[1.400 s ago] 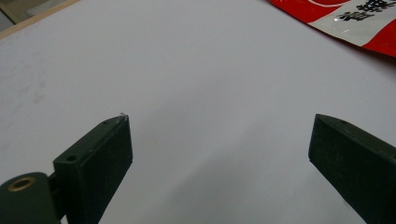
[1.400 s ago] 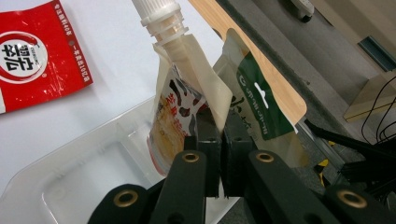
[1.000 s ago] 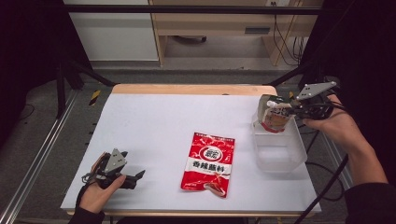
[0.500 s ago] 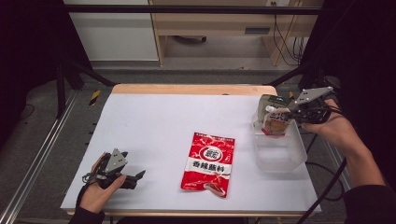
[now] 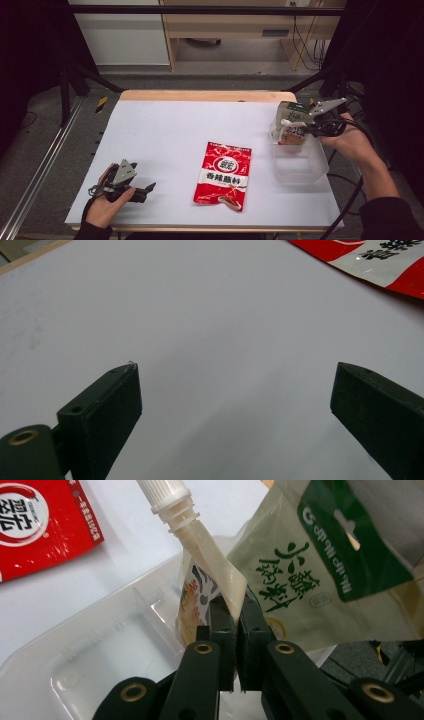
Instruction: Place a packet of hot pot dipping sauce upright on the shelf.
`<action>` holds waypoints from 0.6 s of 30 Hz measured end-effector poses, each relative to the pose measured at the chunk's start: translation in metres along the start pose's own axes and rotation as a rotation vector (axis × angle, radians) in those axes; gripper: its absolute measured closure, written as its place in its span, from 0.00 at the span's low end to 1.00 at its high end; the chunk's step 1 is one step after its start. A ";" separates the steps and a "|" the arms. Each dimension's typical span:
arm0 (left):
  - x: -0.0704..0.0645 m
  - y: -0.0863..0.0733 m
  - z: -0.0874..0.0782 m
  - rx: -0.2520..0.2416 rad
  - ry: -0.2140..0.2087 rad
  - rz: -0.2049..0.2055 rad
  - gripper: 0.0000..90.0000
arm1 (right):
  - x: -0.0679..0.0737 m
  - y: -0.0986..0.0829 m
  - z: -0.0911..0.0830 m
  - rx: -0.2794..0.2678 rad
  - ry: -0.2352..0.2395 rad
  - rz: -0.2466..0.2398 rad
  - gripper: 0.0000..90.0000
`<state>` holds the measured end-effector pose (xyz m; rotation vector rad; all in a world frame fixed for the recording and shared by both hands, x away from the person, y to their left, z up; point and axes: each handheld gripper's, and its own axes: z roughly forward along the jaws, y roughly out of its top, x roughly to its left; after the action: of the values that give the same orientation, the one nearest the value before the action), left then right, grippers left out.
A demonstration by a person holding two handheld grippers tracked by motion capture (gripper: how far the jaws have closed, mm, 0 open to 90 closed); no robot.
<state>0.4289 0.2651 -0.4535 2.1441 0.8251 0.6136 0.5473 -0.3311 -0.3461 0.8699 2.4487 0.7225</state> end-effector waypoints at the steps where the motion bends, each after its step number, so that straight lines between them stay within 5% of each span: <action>1: 0.000 0.000 0.000 0.001 -0.001 0.001 0.07 | 0.000 -0.001 0.001 0.002 -0.001 0.004 0.97; 5: -0.001 0.000 0.000 0.003 -0.002 0.002 0.07 | -0.001 -0.005 0.001 -0.018 0.000 0.038 0.91; 10: 0.000 0.000 0.001 0.002 0.000 -0.003 0.07 | 0.003 -0.004 -0.006 -0.042 -0.031 0.072 0.62; 18: 0.000 0.000 -0.002 -0.006 0.005 -0.006 0.07 | 0.027 0.019 -0.047 -0.156 -0.122 0.087 0.33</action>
<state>0.4277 0.2656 -0.4524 2.1347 0.8311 0.6182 0.5106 -0.3153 -0.3050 0.9351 2.2263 0.8529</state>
